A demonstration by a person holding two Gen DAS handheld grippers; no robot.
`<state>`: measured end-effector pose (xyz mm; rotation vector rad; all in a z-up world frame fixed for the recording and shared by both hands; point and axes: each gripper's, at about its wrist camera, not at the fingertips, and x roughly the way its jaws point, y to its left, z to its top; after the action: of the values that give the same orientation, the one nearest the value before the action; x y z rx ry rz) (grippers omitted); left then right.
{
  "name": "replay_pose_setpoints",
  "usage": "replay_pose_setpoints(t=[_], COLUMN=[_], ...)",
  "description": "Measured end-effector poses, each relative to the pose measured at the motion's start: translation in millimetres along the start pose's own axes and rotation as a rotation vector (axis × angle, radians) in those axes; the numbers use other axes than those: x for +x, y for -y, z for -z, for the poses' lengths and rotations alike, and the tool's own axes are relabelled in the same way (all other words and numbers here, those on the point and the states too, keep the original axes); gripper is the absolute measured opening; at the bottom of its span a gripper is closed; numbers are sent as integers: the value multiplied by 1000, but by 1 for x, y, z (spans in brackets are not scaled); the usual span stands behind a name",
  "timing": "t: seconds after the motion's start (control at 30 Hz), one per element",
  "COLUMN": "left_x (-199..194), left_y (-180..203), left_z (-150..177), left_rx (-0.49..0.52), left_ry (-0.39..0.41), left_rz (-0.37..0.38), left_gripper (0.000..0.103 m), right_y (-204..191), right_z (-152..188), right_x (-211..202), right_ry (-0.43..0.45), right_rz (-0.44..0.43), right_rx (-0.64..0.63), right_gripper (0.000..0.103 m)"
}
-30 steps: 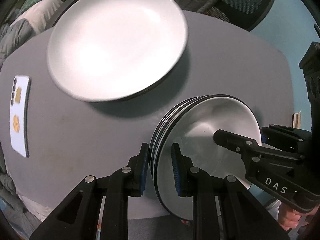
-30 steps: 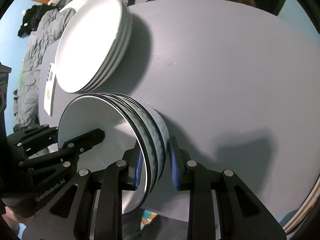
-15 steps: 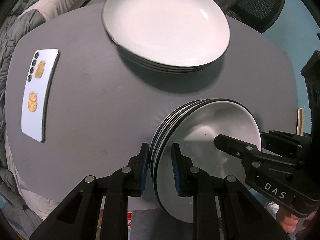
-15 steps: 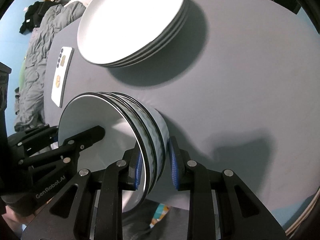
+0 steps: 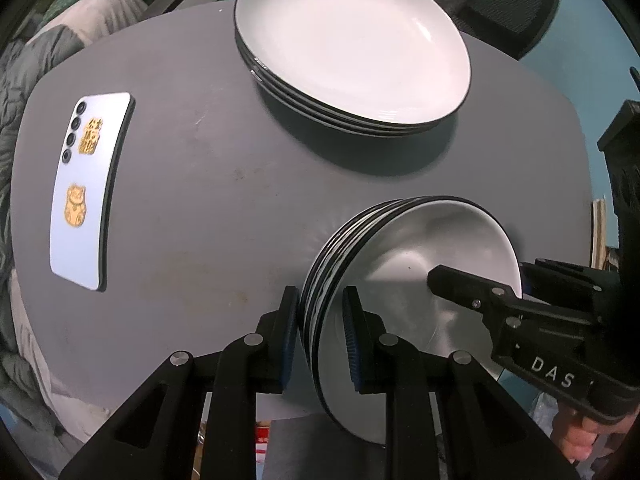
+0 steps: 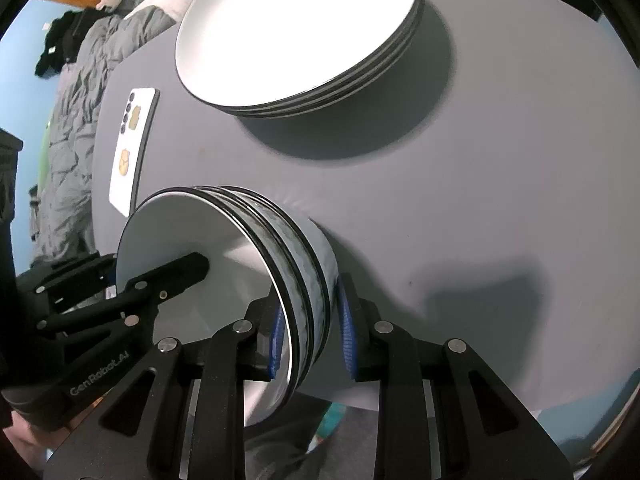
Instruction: Organize plates and bowls
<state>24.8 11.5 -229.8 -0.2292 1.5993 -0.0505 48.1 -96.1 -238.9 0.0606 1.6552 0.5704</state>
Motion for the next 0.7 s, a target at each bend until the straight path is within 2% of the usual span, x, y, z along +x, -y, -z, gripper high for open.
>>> replay_pose_setpoints(t=[0.13, 0.27, 0.5, 0.7], left_x=[-6, -7, -2, 3], left_y=[-8, -11, -20, -24], left_z=[10, 16, 17, 20], left_rx=[21, 31, -3, -20], left_ry=[9, 24, 25, 22], left_rz=[4, 12, 66, 122], left_gripper=[23, 31, 39, 41], right_y=[0, 4, 14, 15], right_z=[4, 13, 29, 31], right_x=[-3, -5, -10, -11], right_ry=[25, 53, 86, 88], right_rz=[1, -15, -49, -52], right_rx=[24, 71, 117, 116], right_gripper=[25, 28, 30, 29])
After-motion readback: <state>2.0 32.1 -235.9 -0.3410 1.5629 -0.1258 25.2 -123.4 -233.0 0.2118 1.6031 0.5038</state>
